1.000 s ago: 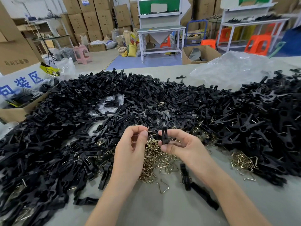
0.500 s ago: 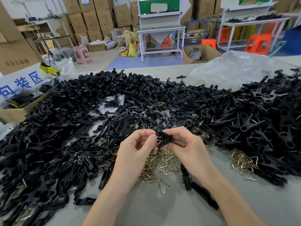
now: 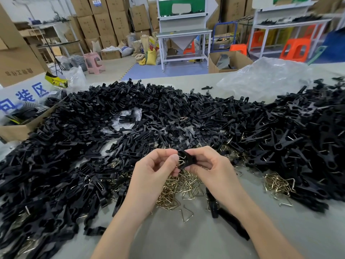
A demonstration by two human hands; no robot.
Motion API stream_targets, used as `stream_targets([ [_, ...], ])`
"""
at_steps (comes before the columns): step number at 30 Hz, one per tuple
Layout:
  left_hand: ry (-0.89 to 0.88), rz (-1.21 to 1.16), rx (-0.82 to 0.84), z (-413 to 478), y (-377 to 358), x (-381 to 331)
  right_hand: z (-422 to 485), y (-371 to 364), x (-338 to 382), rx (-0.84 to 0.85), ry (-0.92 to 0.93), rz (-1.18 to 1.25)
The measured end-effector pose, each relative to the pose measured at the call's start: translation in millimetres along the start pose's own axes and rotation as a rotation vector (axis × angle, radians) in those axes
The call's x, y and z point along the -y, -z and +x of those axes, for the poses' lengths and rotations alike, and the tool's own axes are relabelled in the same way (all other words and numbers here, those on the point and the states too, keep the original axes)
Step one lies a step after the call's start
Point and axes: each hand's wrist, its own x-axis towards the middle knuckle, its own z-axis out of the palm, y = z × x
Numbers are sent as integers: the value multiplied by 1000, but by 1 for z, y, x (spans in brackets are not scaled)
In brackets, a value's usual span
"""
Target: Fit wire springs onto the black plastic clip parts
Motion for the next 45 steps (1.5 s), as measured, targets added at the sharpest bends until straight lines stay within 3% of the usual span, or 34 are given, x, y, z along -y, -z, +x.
stream_targets([
  [9,70,-126,95,2,-1,5,-3,1,8,0,57,-102],
  [13,80,-77,115,0,-5,6,-4,-1,6,-9,94,-175],
  [19,63,-12,191,-4,-9,5,-3,-3,5,-20,69,-25],
  [23,-1,61,258,-8,-12,1,-3,-3,8,-16,39,-53],
  [26,-51,99,216,-9,-11,-1,-4,-2,9,50,23,57],
  [29,-11,-11,189,-9,-10,-5,-3,2,3,250,-38,189],
  [32,60,-120,259,-9,-9,-10,-3,6,-2,376,-139,474],
  [35,127,-121,356,-12,-11,-10,-4,5,1,475,-123,464],
  [45,166,-108,443,-15,-12,-9,-8,4,8,446,-114,509],
])
